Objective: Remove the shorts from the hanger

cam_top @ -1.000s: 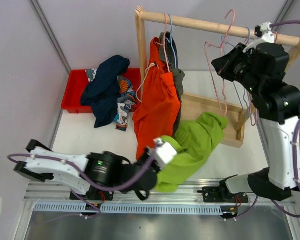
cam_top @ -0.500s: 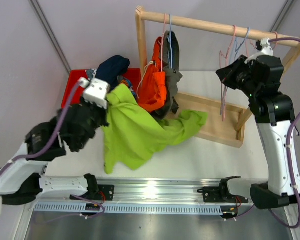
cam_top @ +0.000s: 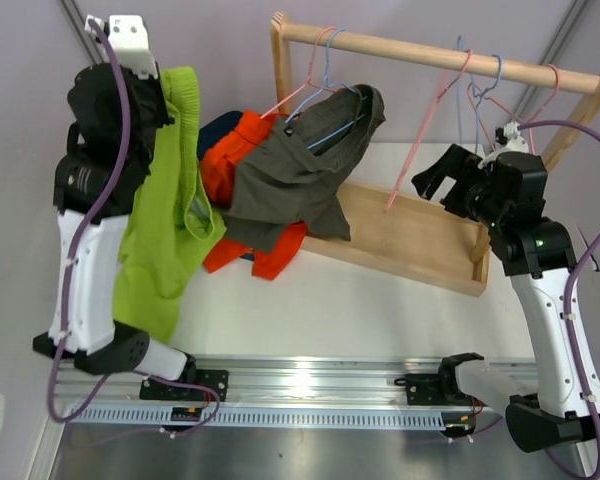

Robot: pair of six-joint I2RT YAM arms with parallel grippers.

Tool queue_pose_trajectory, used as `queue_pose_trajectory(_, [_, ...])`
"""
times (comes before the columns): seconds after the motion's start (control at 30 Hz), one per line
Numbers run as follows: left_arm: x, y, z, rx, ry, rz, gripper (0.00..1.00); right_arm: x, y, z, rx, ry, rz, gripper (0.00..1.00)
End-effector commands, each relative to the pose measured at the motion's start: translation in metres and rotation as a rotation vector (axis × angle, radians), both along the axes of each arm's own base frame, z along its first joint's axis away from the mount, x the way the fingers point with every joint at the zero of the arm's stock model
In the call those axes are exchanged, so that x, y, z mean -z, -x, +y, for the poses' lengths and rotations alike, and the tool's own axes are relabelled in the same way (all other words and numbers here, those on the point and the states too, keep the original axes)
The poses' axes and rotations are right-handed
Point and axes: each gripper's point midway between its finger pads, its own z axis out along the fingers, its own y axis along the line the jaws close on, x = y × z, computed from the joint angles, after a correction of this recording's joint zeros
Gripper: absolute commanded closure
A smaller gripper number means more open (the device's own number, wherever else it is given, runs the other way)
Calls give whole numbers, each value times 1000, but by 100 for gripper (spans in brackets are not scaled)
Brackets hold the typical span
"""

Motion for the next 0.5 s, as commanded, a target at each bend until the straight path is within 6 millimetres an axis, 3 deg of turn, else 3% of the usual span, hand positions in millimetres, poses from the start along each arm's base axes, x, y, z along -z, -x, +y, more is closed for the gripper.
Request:
queue_pose_trajectory(0.0, [-46,-19,10,46,136,-154,100,6,6,0,-17,10,-17,1])
queue_pose_trajectory(0.03, [-46,-29,10,45,151,-159,100,8,9,-2,-17,17,-18,1])
queue_pose_trajectory(0.07, [-63,-30,16,39,150,-213,100,11,10,-2,-19,18,-16,1])
queue_pose_trajectory(0.1, [-52,-54,14,31,121,-184,100,20,11,-2,-24,22,1,1])
queue_pose_trajectory(0.17, [-57,-75,24,10,107,-211,100,26,14,-3,-25,23,4,1])
queue_pose_trajectory(0.2, [-73,-75,28,10,112,-263,100,29,15,-1,-33,19,4,1])
queue_pose_trajectory(0.23, [-67,-91,32,-2,122,-260,100,41,16,0,-39,19,27,1])
queue_pose_trajectory(0.4, [-95,-102,78,-105,201,-421,100,58,25,4,-71,11,39,1])
queue_pose_trajectory(0.47, [-105,-101,82,-117,201,-470,100,64,27,4,-76,14,39,1])
